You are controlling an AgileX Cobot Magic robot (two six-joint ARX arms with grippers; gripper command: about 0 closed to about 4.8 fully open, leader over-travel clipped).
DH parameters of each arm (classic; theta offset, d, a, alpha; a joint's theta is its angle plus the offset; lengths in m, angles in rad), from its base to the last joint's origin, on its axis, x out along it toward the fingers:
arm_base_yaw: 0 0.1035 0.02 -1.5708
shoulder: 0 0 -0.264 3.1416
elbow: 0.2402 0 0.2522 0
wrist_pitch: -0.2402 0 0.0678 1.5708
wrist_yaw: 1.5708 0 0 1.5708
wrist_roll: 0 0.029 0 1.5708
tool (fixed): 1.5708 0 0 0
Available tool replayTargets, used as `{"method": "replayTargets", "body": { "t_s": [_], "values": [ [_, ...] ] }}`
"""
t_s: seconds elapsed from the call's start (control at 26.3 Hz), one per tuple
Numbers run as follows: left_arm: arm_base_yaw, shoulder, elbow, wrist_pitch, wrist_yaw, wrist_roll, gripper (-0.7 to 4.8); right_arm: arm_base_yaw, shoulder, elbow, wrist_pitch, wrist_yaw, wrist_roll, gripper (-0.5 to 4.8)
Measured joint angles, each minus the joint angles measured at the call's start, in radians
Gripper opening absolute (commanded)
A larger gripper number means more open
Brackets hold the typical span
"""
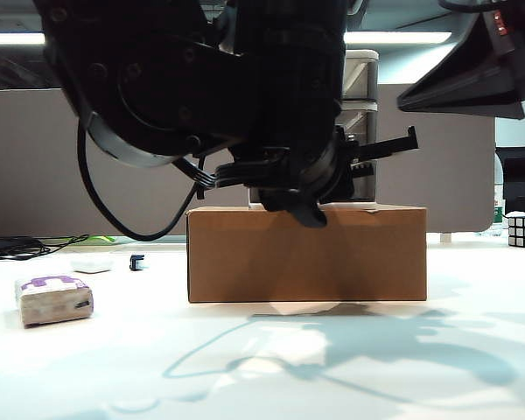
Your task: Open the third layer of the drawer on the table, pick up a pack of napkins on the table and put it in, and finally close the drawer.
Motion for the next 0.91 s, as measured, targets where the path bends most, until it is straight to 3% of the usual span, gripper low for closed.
{"method": "replayTargets", "body": {
  "t_s": [0.3, 0.91],
  "values": [
    [-0.008, 0.000, 0.000, -0.007, -0.008, 0.000, -0.06, 0.023, 0.120, 0.019, 0.137, 0.018, -0.003, -0.04],
    [-0.025, 0.000, 0.000, -0.017, -0.027, 0.000, -0.06, 0.035, 0.306, 0.128, 0.220, 0.014, 0.000, -0.04]
  ]
}}
